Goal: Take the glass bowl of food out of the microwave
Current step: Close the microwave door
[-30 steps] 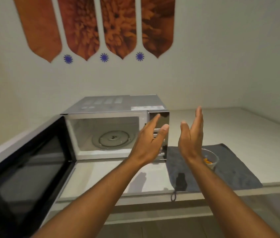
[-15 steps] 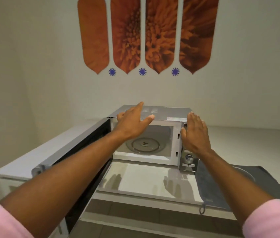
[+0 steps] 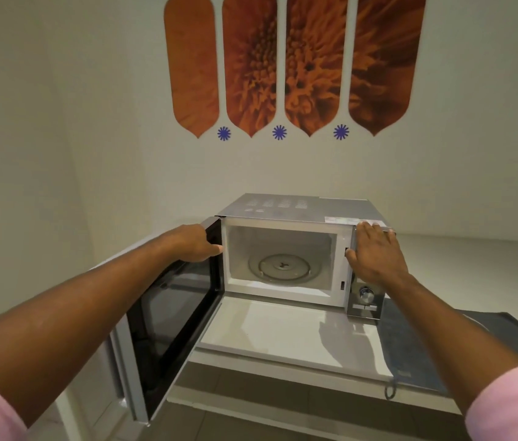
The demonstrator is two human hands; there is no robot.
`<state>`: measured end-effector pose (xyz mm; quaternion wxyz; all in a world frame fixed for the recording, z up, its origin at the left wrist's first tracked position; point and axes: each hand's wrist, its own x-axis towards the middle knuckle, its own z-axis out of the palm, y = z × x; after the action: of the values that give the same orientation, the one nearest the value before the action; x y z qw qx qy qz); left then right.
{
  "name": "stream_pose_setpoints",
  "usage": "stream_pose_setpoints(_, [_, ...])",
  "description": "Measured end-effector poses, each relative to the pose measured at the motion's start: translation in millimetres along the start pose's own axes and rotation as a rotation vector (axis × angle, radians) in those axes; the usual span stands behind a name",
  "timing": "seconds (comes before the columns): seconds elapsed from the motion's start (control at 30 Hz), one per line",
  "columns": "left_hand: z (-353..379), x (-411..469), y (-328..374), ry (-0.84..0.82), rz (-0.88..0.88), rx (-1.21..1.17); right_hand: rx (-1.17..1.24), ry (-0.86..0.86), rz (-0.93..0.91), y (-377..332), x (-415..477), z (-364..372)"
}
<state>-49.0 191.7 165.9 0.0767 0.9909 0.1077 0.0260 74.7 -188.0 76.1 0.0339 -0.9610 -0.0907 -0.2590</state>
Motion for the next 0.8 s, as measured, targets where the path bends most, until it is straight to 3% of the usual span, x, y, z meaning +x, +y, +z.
stream_pose_setpoints(0.5, [1,3,34,-0.034,0.122,-0.097,-0.018,-0.001,-0.008,9,3,-2])
stream_pose_setpoints(0.8, [23,24,71,0.028,0.254,-0.2,0.14,-0.029,-0.036,20,14,-18])
